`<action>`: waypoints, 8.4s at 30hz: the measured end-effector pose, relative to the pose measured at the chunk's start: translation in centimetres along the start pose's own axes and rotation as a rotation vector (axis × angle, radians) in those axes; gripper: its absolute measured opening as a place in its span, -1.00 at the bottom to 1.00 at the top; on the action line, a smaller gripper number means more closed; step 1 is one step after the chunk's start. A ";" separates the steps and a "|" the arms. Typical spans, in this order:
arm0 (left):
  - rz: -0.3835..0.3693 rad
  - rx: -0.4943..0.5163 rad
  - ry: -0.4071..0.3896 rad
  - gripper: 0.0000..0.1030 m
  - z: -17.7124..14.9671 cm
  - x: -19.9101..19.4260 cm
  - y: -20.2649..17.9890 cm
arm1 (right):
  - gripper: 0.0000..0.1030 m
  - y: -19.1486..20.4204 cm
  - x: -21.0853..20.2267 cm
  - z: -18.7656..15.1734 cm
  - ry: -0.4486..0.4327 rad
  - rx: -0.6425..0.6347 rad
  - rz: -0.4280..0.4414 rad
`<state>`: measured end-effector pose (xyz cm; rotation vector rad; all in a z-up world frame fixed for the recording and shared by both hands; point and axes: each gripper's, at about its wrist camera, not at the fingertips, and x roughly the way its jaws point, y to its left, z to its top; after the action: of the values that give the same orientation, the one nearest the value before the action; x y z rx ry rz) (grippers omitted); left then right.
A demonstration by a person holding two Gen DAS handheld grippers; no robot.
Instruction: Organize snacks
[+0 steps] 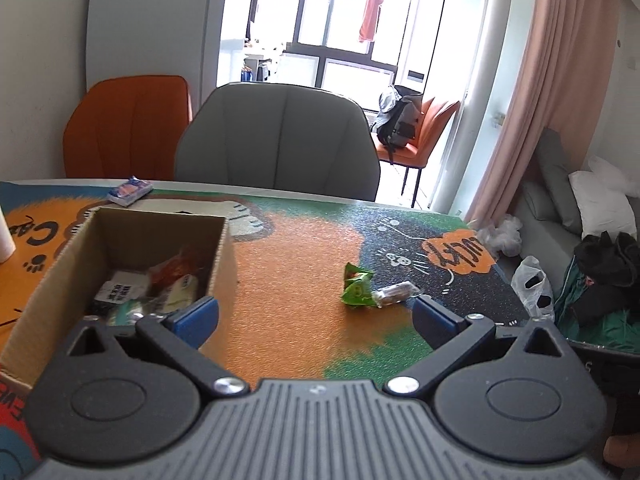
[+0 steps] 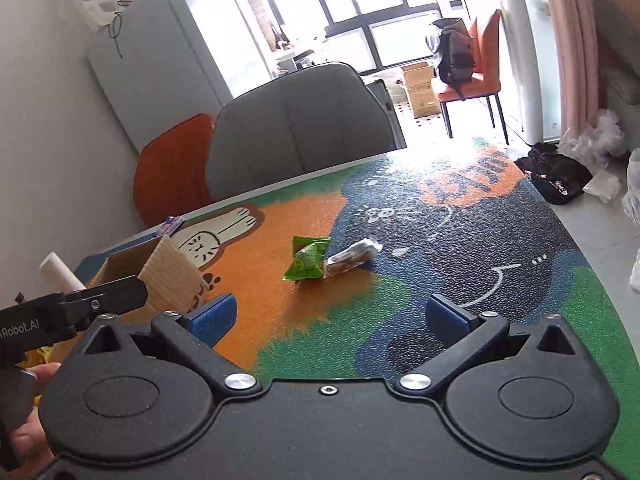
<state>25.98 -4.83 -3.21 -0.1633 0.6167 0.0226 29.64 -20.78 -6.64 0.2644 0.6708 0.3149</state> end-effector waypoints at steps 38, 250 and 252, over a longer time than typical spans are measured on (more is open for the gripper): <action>-0.039 -0.218 0.192 0.16 1.8 17.5 -0.9 | 0.21 -6.1 12.4 1.5 0.007 0.437 0.001; 0.079 0.084 -0.185 1.00 -5.0 -25.9 7.2 | 1.00 12.5 -21.0 -5.0 -0.194 -0.256 -0.129; 0.078 0.087 -0.186 1.00 -5.0 -25.8 7.0 | 1.00 12.3 -21.1 -5.0 -0.201 -0.250 -0.138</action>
<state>1.57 2.03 6.69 -0.0520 0.4377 0.0856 8.37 -16.52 5.67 0.0097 0.4434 0.2336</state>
